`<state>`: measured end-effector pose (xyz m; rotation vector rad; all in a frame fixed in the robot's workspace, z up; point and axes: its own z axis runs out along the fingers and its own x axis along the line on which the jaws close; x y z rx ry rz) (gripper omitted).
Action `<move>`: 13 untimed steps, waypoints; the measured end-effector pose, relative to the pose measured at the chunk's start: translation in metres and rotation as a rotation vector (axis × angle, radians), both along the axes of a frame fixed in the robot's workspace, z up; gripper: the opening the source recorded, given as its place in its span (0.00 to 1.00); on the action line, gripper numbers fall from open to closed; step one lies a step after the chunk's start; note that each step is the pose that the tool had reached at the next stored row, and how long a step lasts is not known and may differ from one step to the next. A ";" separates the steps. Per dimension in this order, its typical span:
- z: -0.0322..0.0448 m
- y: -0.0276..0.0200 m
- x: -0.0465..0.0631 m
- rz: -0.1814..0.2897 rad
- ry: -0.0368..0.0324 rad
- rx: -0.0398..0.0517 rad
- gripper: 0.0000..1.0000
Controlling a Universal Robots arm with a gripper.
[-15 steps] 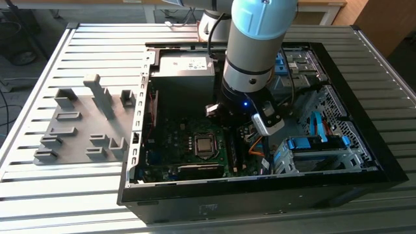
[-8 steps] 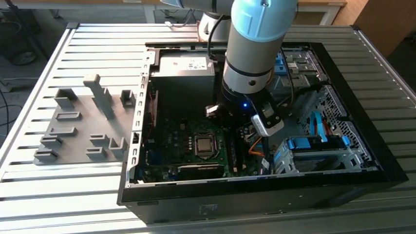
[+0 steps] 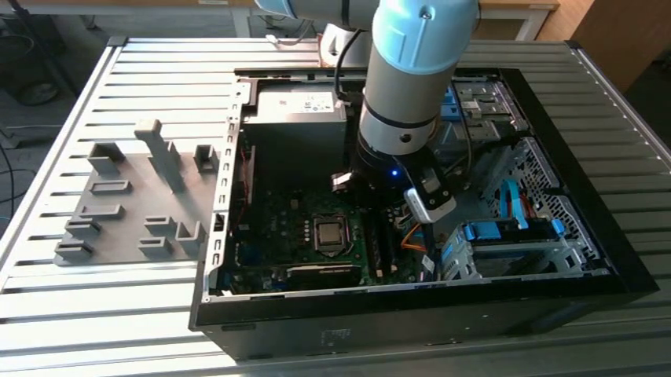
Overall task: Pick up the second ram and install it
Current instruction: 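Insert the second ram into the second slot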
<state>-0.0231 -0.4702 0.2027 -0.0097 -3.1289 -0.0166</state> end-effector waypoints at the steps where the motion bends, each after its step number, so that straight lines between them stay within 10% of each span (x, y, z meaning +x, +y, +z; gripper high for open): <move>1: 0.0000 0.0000 0.000 0.000 0.0001 0.0000 0.14; 13: 0.0057 0.0001 0.000 0.000 -0.0001 0.0005 0.21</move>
